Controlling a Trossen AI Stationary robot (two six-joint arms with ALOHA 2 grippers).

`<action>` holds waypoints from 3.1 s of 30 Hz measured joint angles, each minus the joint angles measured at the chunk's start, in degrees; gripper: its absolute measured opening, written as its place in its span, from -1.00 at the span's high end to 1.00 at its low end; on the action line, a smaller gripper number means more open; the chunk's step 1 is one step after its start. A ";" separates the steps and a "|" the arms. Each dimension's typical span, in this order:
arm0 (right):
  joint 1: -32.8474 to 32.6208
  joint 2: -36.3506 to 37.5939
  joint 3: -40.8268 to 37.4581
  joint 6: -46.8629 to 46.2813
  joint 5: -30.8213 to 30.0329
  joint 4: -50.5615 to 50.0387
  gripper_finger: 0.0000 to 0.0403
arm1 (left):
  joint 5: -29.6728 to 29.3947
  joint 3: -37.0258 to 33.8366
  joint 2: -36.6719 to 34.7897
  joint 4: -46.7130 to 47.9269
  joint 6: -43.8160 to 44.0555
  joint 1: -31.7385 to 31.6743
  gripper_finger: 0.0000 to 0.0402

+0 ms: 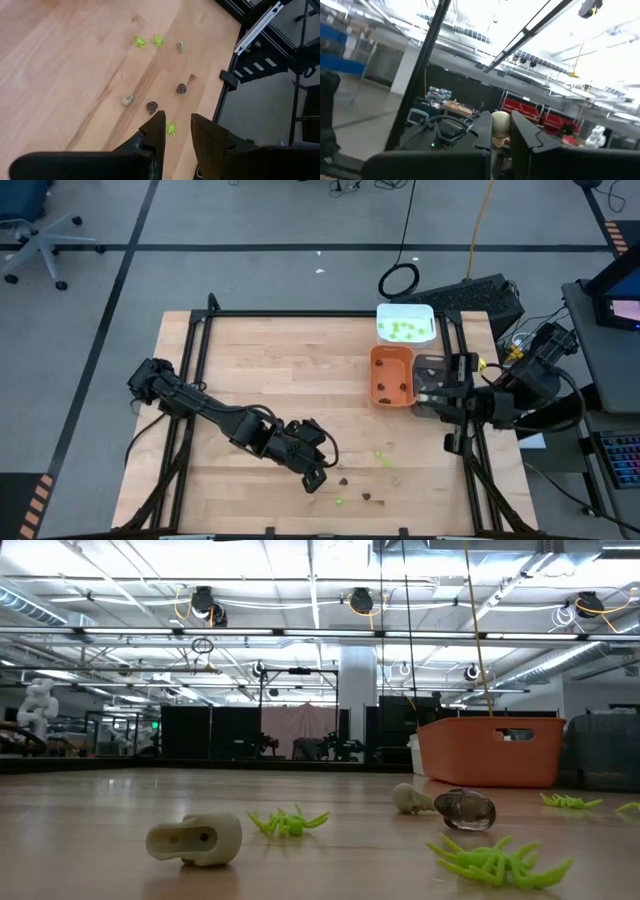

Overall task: Sort Halloween decoration
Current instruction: Put the white skull toy into the black bin, then put the green spider toy into the white bin

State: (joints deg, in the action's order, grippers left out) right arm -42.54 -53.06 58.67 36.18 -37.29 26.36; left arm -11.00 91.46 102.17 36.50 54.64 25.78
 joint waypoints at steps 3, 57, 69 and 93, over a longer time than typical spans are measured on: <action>0.00 0.15 0.00 -4.65 -0.09 0.01 0.93 | 0.04 0.00 0.00 0.01 -0.03 -0.04 0.54; 19.86 6.73 0.00 -108.66 0.53 -92.68 0.93 | 6.31 0.02 -4.63 20.38 16.33 3.17 0.54; 28.80 -0.80 -2.67 -120.61 11.54 -115.69 0.86 | 5.96 0.00 -4.63 19.33 13.66 2.82 0.54; 31.86 5.50 -1.23 -115.59 15.91 -90.68 -0.02 | -15.64 -0.09 -1.47 13.65 -0.19 13.44 0.54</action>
State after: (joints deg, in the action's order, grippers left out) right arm -10.69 -47.56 57.44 -79.41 -21.38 -64.31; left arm -26.64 91.37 100.70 50.15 54.45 39.22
